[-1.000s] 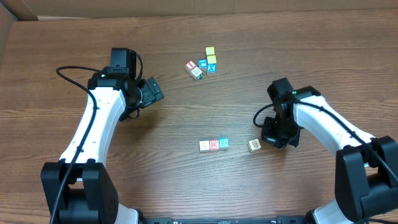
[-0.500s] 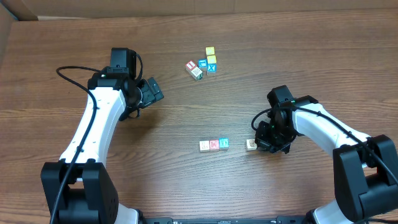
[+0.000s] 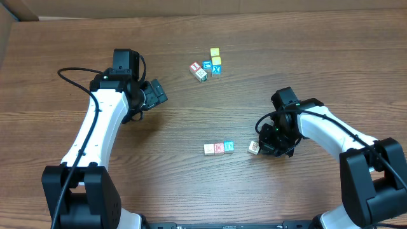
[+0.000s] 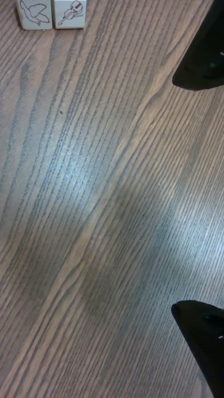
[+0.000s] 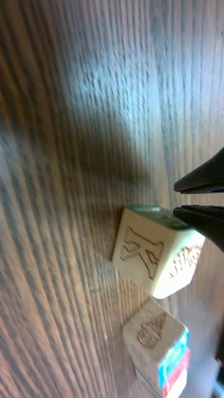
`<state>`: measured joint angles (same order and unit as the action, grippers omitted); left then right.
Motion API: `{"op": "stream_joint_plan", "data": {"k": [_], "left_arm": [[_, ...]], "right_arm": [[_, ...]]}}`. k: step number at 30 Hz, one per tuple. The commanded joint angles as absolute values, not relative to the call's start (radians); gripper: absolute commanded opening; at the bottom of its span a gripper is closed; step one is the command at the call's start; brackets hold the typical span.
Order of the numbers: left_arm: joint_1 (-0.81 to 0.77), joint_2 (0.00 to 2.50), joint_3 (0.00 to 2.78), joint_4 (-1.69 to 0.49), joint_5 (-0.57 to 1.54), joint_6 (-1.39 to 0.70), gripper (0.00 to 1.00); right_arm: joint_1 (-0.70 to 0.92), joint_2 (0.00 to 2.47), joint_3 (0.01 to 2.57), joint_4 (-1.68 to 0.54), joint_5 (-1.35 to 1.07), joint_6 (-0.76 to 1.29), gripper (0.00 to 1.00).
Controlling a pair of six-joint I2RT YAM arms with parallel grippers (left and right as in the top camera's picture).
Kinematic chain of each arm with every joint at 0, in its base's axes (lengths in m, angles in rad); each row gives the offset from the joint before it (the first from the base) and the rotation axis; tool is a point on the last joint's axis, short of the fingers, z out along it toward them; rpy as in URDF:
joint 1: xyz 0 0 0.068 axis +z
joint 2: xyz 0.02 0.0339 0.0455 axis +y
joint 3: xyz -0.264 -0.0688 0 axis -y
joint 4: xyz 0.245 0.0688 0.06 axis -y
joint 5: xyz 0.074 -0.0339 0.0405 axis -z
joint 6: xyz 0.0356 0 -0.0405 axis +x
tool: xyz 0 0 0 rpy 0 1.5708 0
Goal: Flip 4 blocks
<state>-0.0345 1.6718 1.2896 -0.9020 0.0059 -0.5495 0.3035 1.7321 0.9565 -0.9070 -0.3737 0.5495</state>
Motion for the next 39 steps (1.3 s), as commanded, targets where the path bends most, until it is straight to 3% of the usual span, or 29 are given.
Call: {"op": "stream_joint_plan", "data": {"k": [1,29,39], "left_arm": [[-0.033,1.668,1.297,-0.901,-0.008,-0.538,1.00],[-0.033,1.668,1.297,-0.901,-0.007,-0.538,1.00],[-0.033,1.668,1.297,-0.901,-0.007,-0.538,1.00]], "right_arm": [[0.307,1.708,0.953,-0.901,-0.296,0.551,0.11],[0.386,1.708,0.953,-0.723,-0.285,0.520,0.19],[0.439,1.708,0.953,-0.727,-0.296,0.654,0.21]]}}
